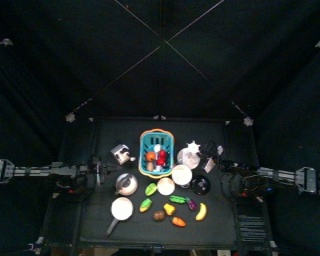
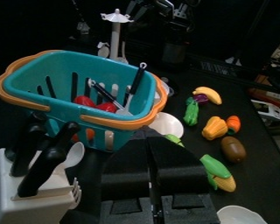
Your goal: Place strainer into basket
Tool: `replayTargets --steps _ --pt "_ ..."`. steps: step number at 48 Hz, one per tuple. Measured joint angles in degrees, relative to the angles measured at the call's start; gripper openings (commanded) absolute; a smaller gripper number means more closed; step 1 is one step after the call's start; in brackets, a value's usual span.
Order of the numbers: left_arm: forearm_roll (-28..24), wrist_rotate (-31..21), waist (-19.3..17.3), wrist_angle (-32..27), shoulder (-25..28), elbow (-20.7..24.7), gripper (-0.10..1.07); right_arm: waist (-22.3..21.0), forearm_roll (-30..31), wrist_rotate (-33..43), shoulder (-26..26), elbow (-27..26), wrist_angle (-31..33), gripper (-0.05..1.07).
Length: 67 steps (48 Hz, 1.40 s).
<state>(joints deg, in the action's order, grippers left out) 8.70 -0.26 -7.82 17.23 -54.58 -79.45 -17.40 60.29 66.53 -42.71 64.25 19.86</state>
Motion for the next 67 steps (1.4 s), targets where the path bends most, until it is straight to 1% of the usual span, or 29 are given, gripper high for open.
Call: replayTargets --steps 23,32,52,67 --pt "0.0 0.0 0.0 0.0 0.0 0.0 -0.02 0.7 -1.4 0.1 -0.1 0.1 0.4 0.53" --pt "0.0 0.0 0.0 0.0 0.0 0.0 -0.02 1.3 -1.6 0.0 -0.6 0.1 1.9 0.53" --pt "0.0 0.0 0.0 0.0 0.0 0.0 -0.02 4.9 -3.0 0.1 -2.6 0.1 6.5 0.53" --pt "0.0 -0.1 -0.1 0.0 0.0 0.0 -0.02 8.1 -5.4 0.1 -2.8 -0.2 7.0 0.53"
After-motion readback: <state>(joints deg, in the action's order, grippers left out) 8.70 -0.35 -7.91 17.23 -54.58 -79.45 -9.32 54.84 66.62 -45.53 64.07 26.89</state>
